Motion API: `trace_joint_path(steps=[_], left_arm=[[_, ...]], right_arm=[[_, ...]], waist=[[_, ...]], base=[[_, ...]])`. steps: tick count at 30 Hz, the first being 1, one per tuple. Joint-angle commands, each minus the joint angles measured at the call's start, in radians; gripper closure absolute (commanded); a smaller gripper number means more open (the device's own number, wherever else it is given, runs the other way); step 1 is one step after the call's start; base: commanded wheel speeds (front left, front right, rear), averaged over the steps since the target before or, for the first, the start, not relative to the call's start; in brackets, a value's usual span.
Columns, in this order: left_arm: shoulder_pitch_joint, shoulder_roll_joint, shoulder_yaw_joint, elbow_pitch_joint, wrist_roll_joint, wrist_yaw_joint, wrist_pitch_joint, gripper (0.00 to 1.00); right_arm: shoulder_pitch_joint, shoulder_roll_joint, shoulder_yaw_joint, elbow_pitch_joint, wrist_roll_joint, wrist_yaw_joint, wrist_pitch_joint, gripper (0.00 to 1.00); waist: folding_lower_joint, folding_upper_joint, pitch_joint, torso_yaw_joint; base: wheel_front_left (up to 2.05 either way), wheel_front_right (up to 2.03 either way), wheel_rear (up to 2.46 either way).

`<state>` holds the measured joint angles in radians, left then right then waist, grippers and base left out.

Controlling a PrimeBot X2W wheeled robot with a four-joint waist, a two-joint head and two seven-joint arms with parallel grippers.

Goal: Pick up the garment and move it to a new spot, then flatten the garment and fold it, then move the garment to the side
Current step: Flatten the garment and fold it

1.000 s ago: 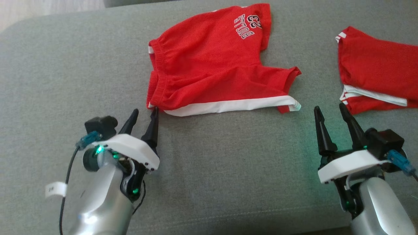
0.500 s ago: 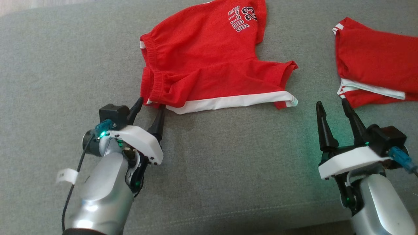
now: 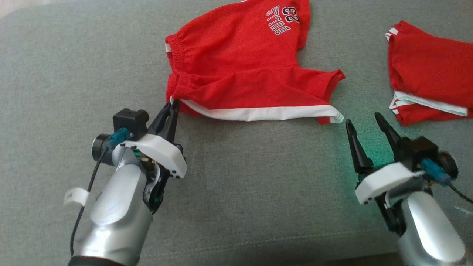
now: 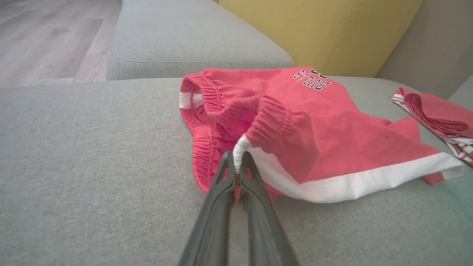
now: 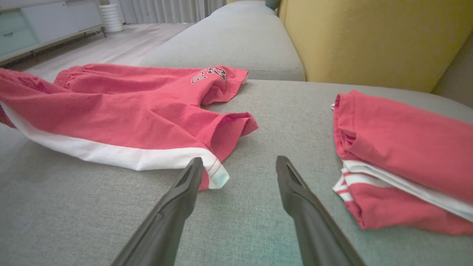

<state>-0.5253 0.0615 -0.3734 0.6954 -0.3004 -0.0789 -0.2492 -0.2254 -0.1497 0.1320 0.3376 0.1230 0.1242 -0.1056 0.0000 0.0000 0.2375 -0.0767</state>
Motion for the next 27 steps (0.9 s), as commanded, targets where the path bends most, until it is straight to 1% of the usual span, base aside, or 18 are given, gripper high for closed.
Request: trace_joint_path(steps=[1, 4, 9, 14, 18, 25, 26, 27], left_arm=[[-0.026, 0.027, 0.040, -0.042, 0.009, 0.009, -0.012, 1.00], [-0.019, 0.025, 0.056, -0.062, 0.016, 0.020, -0.012, 1.00], [-0.017, 0.018, 0.061, -0.071, 0.025, 0.016, -0.012, 1.00], [-0.021, 0.010, 0.062, -0.067, 0.028, 0.011, -0.013, 1.00], [-0.024, 0.006, 0.064, -0.062, 0.031, 0.008, -0.013, 1.00], [-0.028, 0.001, 0.066, -0.053, 0.036, 0.004, -0.013, 1.00], [-0.028, 0.001, 0.066, -0.051, 0.037, 0.003, -0.013, 1.00], [-0.028, 0.001, 0.067, -0.050, 0.038, 0.003, -0.013, 1.00]], right_arm=[[-0.047, -0.030, 0.037, -0.021, -0.027, 0.007, 0.003, 0.00], [-0.083, -0.066, 0.085, 0.006, -0.070, 0.007, 0.020, 0.00], [-0.144, -0.132, 0.202, 0.072, -0.107, 0.007, 0.057, 0.00], [-0.195, -0.176, 0.316, 0.124, -0.109, 0.007, 0.068, 0.00], [-0.226, -0.191, 0.368, 0.156, -0.109, 0.007, 0.065, 0.00], [-0.262, -0.188, 0.407, 0.202, -0.109, 0.007, 0.051, 0.00], [-0.267, -0.188, 0.412, 0.209, -0.109, 0.007, 0.050, 0.01], [-0.271, -0.188, 0.416, 0.216, -0.109, 0.007, 0.049, 0.50]], waist=[[0.0000, 0.0000, 0.002, 0.004], [0.0000, 0.0000, 0.005, 0.012], [0.0000, 0.0000, 0.010, 0.026], [0.0000, 0.0000, 0.015, 0.037], [0.0000, 0.0000, 0.019, 0.040], [0.0000, 0.0000, 0.021, 0.044], [0.0000, 0.0000, 0.021, 0.045], [0.0000, 0.0000, 0.021, 0.045]], base=[[0.00, 0.00, 0.00], [0.00, 0.00, 0.00], [0.00, 0.00, 0.00], [0.00, 0.00, 0.00], [0.00, 0.00, 0.00], [0.00, 0.00, 0.00], [0.00, 0.00, 0.00], [0.00, 0.00, 0.00]])
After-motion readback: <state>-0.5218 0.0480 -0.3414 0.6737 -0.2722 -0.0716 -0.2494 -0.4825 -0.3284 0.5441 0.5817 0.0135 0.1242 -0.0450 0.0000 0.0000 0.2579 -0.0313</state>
